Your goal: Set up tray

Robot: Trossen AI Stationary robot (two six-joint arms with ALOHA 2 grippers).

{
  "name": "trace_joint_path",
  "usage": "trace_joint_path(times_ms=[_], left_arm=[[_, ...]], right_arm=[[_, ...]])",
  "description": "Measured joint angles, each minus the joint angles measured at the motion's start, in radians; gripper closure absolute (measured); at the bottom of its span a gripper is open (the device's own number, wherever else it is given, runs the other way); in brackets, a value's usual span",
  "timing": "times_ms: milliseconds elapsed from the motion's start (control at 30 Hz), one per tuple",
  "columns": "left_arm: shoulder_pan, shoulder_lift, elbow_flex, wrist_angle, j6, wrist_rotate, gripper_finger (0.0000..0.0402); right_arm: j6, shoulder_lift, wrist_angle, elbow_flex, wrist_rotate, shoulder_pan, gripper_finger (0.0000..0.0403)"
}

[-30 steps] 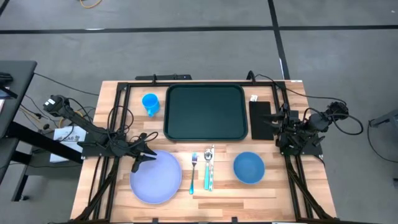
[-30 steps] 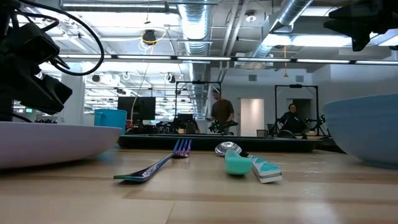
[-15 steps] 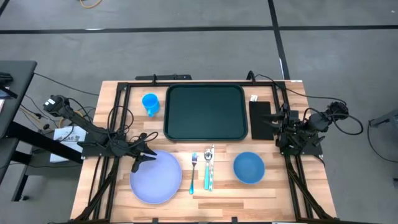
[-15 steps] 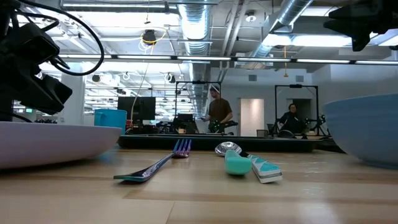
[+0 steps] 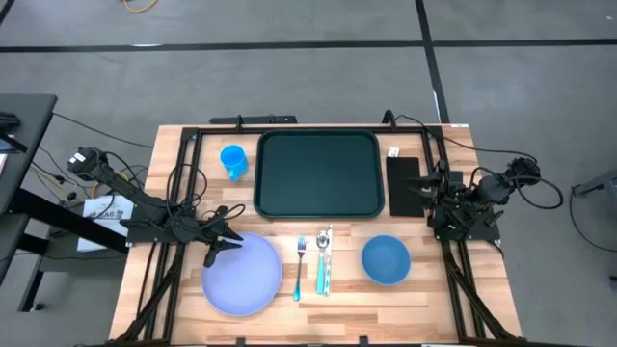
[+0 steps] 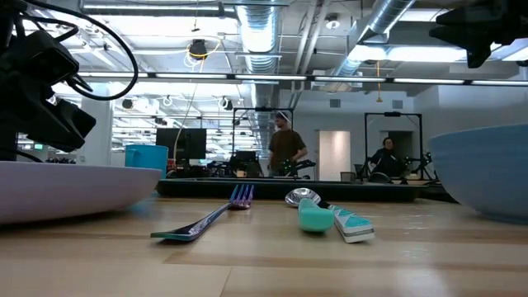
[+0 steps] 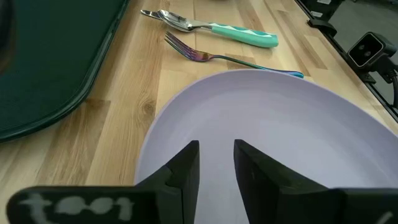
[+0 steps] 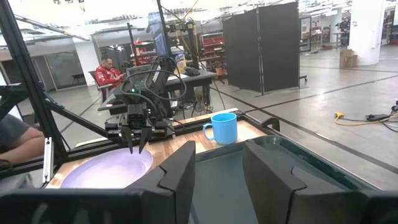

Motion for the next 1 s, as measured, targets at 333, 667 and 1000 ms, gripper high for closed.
trace_joint_path(times_ms=[333,667,1000], left_arm=[[0.0,0.0,0.0,0.0,0.0,0.0,0.0315],[0.0,0.0,0.0,0.011,-0.153,-0.026,0.0315],[0.0,0.0,0.0,0.02,-0.005,-0.221,0.0315]], right_arm=[[0.0,0.0,0.0,0.0,0.0,0.0,0.028],[0.0,0.0,0.0,0.0,0.0,0.0,0.028],[0.0,0.0,0.0,0.0,0.0,0.0,0.028]])
